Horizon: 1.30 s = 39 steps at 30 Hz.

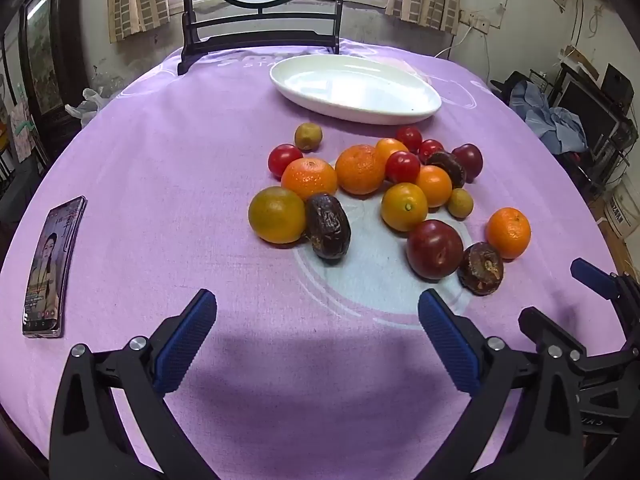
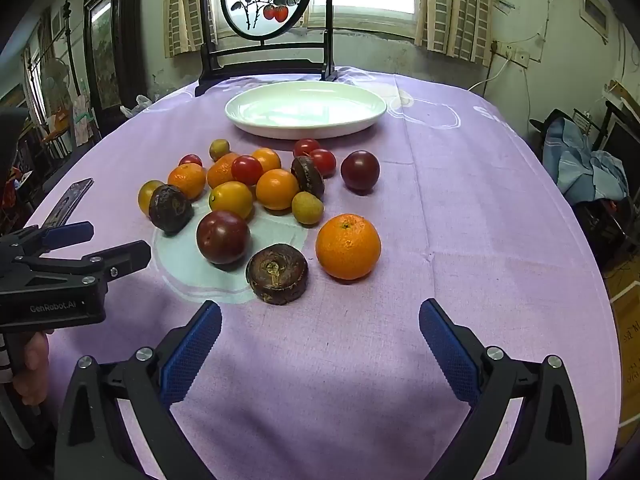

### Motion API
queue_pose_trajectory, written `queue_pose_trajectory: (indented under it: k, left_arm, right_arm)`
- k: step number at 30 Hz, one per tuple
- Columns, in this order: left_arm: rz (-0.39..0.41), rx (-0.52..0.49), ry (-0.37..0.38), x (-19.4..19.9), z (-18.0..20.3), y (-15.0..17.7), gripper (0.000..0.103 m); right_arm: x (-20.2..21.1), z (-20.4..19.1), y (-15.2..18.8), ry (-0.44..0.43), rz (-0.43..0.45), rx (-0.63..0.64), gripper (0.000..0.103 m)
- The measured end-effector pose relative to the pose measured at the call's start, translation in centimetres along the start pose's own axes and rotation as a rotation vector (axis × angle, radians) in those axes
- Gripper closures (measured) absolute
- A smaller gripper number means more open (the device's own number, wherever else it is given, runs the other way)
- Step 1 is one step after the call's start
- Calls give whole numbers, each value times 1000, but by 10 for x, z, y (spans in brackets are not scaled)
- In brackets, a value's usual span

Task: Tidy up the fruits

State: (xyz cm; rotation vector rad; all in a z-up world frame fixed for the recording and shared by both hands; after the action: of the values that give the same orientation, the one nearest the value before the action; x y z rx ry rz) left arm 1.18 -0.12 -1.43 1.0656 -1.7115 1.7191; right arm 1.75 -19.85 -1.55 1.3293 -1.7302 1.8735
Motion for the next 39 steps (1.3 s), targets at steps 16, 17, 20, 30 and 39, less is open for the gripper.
queue_pose_trajectory:
  k: [16,17,20,30,39]
  left_arm:
    - [14,-2,-14,4,0,2,4]
    - [13,-3,-15,4,-1,1,4]
    - [12,-5,-18,3,0,2,4]
    - [5,-3,-10,-1,1,2,4]
    - [2,-2,-10,-2,1,2,4]
  right_arm:
    - [-2,-1,2,-1,-8,5,4]
    - [-3,-1,2,-2,-9,7,4]
    - [-3,-1,2,-3,-15,6,4]
    - [-4,-2,1,-2,-21,6,4]
    - [-5,-2,1,-2,-24,6,4]
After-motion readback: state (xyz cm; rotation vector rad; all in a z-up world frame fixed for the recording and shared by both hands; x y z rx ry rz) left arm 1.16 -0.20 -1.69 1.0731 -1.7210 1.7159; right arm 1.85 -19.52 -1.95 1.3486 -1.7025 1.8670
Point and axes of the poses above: each gripper's, at about its wrist camera, not at the fingertips, and x roughly against the way its jaws point, z to its right, y to its underside, the point moved 2 cm from there along -x, roughly the way its jaws point, and after that the axes turned 10 degrees about -y, right-handed, at the moved point
